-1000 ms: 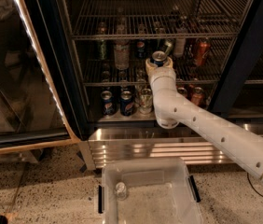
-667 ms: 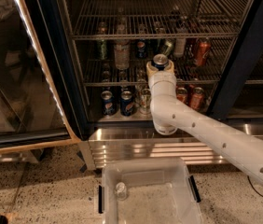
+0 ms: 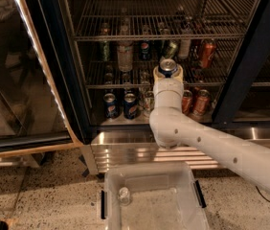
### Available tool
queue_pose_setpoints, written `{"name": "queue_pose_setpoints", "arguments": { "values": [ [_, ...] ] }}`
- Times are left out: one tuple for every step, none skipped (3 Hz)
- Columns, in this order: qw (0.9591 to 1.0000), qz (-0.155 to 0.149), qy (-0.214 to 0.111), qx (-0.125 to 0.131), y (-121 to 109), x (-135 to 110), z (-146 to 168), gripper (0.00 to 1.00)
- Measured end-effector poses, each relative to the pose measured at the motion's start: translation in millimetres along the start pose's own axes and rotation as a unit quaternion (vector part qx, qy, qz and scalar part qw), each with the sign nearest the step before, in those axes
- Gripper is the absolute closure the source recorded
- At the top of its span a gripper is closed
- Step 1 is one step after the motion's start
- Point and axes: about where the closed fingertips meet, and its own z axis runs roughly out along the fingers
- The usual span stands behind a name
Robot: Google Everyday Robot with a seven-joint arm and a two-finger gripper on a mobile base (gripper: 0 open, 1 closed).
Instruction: Pick pepsi can from middle shelf of fridge
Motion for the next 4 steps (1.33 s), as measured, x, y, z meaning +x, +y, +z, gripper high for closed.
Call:
{"name": "queue_pose_setpoints", "arguments": {
  "values": [
    [0.9997,-0.015,-0.012,0.015,-3.7,-11.2,-23.7,1.0],
    [0.9993,-0.016,-0.023,0.025,-7.4,-18.4,-41.8,1.0],
    [0.9989,-0.012,-0.025,0.038,-11.7,-21.4,-56.3,1.0],
    [0.9983,-0.007,-0.023,0.053,-15.7,-20.4,-67.3,1.0]
  ]
}}
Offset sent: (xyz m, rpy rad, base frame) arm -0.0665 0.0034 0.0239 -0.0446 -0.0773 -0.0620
